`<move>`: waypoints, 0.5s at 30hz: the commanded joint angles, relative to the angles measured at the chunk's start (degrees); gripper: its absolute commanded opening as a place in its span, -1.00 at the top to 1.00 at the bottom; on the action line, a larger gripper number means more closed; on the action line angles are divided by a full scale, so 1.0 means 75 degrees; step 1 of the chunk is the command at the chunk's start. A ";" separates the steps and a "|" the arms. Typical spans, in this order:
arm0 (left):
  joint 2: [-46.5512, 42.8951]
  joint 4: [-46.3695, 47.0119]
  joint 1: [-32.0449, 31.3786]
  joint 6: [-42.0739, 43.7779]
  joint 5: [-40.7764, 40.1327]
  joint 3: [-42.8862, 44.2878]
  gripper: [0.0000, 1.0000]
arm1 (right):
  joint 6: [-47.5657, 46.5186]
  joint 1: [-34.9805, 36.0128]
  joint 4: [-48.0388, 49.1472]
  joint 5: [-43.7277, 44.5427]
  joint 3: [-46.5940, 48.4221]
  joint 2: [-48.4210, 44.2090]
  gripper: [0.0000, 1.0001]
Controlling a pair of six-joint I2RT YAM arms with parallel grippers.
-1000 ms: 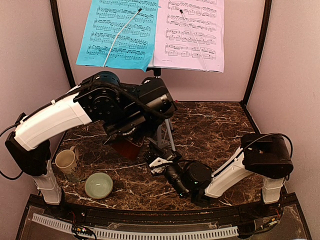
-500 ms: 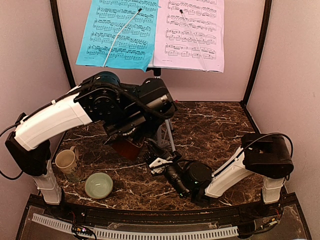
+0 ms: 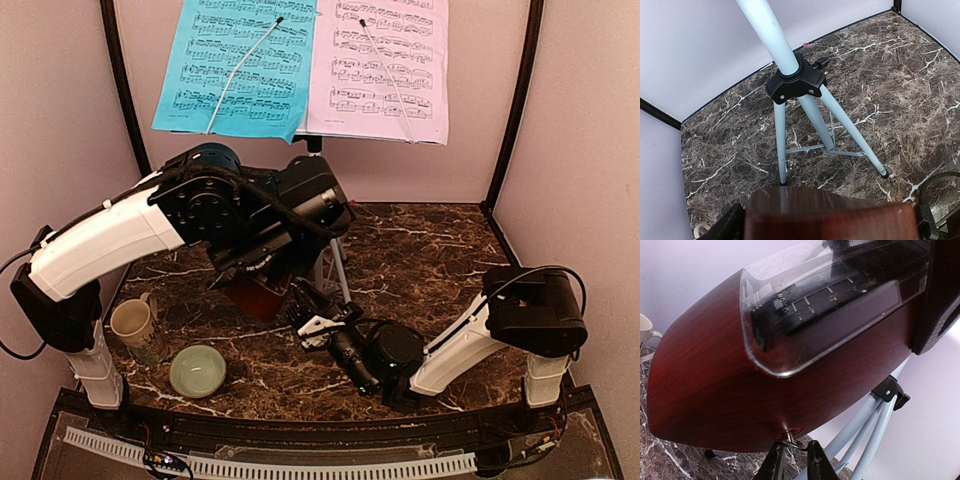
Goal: Set up the instrument practice props
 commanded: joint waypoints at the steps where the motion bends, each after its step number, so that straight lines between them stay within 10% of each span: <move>1: -0.0575 0.0336 -0.0049 -0.0007 -0.0262 0.0009 1.00 | -0.0003 0.0002 0.1741 0.0032 0.0130 -0.0155 0.60; 15: -0.0598 0.0307 -0.0058 -0.0017 -0.0285 0.0014 1.00 | -0.0031 -0.0020 0.1741 0.0167 0.0046 -0.0238 0.54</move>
